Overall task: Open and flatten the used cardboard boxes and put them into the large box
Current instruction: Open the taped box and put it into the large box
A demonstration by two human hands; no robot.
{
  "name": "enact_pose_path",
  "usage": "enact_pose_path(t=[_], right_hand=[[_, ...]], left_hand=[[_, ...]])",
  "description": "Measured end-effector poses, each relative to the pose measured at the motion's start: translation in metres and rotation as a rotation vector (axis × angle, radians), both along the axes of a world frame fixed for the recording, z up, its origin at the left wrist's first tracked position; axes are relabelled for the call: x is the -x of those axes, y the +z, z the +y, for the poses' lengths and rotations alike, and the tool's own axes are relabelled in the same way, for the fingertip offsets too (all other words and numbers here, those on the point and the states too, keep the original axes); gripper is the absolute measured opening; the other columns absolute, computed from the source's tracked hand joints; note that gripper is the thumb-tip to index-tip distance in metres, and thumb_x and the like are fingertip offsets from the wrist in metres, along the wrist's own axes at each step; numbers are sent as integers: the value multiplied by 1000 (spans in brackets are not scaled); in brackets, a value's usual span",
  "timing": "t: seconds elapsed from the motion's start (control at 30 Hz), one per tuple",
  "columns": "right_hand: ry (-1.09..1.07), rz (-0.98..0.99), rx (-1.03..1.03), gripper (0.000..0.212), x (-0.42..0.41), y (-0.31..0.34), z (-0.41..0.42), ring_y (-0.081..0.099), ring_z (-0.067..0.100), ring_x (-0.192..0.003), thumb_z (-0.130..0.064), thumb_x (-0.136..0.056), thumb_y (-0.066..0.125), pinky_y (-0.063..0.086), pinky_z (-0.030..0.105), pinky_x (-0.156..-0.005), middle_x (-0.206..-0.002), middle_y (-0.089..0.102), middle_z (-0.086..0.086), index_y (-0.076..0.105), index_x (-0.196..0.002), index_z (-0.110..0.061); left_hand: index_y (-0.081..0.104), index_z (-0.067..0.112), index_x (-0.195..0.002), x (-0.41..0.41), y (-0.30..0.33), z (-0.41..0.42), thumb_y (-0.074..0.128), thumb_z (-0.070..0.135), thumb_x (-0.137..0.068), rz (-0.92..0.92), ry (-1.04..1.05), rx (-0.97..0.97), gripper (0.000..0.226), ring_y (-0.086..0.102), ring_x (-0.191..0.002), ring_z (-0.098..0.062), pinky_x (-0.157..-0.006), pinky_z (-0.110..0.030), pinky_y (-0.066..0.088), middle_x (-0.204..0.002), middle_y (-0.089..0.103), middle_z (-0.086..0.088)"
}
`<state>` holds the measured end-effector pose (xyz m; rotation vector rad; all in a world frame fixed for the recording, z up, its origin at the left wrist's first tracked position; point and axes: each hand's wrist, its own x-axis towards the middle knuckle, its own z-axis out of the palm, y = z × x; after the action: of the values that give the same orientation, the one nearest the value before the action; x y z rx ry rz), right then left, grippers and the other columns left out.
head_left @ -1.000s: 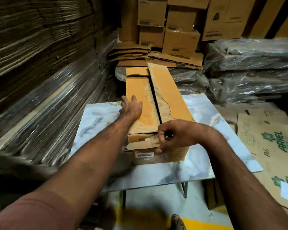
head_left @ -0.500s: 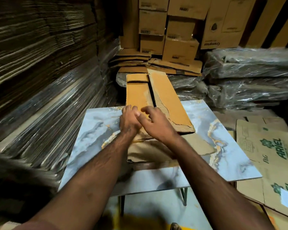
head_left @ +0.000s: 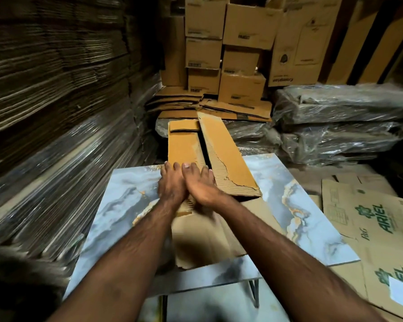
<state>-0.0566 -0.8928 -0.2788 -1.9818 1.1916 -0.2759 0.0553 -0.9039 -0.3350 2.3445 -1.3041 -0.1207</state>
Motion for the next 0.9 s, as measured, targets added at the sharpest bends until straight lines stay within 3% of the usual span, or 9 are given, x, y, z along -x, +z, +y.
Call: enact_pose_path(t=[0.1, 0.23, 0.33, 0.4, 0.47, 0.57, 0.63, 0.73, 0.9], right_hand=[[2, 96, 189, 71, 6, 9, -7, -24, 24, -149, -67, -98, 13, -6, 60, -116, -165, -16, 9, 5, -159, -31], [-85, 378, 450, 87, 46, 14, -56, -25, 34, -148, -70, -94, 36, -6, 56, -118, -161, -22, 19, 1, -159, -24], [-177, 578, 466, 93, 81, -6, -89, -15, 41, -149, -67, -91, 48, -6, 59, -119, -162, -12, 25, 3, -158, -21], [-162, 651, 379, 94, 98, -23, -98, -2, 40, -151, -64, -91, 51, 6, 62, -118, -163, -4, 22, 1, -158, -22], [-124, 646, 309, 94, 106, -38, -100, 19, 39, -145, -55, -90, 59, 30, 59, -111, -160, 12, 20, 1, -158, -24], [-114, 631, 362, 72, 103, -38, -106, 46, 36, -124, -33, -94, 59, 48, 46, -89, -139, 42, 17, 18, -153, -22], [-124, 666, 380, 50, 97, -24, -114, 54, 34, -120, -24, -96, 50, 48, 44, -84, -133, 53, 14, 34, -144, -20], [-139, 802, 442, 45, 82, -1, -128, 49, 33, -125, -35, -97, 51, 42, 52, -99, -137, 51, 13, 49, -137, -16], [-18, 698, 487, 55, 54, 2, -166, 38, 36, -134, -42, -96, 52, 36, 57, -108, -145, 39, 17, 41, -143, -16]], left_hand=[[37, 9, -143, -5, -2, 4, 35, 32, -104, -25, -12, 23, 46, 24, -144, -35, -105, -52, 39, -154, 28, -21], [42, 7, -139, -10, -5, -2, 35, 24, -99, -61, 49, 5, 44, 32, -137, -37, -98, -52, 44, -148, 36, -23], [41, 8, -141, -6, -7, -6, 35, 26, -98, -48, 66, 11, 46, 33, -137, -37, -98, -52, 44, -148, 35, -22], [36, 10, -144, -5, -8, -11, 35, 31, -98, -27, 59, -17, 50, 35, -136, -38, -99, -52, 43, -152, 29, -21], [27, 14, -150, -7, -8, -16, 37, 44, -98, 36, 52, -78, 61, 38, -135, -39, -102, -50, 42, -159, 18, -18], [29, 17, -149, -6, -7, -19, 43, 58, -93, 50, -7, -101, 71, 46, -126, -41, -99, -47, 45, -153, 24, -16], [37, 17, -143, 2, -6, -13, 47, 57, -92, 2, -103, -51, 66, 50, -120, -41, -96, -45, 47, -143, 34, -16], [42, 19, -139, 17, -2, -2, 50, 53, -92, -42, -178, -31, 59, 52, -117, -36, -94, -43, 48, -138, 39, -12], [49, 19, -114, 37, 19, -19, 49, 37, -92, 19, 3, -104, 29, 56, -102, -35, -84, -41, 49, -124, 42, -11]])
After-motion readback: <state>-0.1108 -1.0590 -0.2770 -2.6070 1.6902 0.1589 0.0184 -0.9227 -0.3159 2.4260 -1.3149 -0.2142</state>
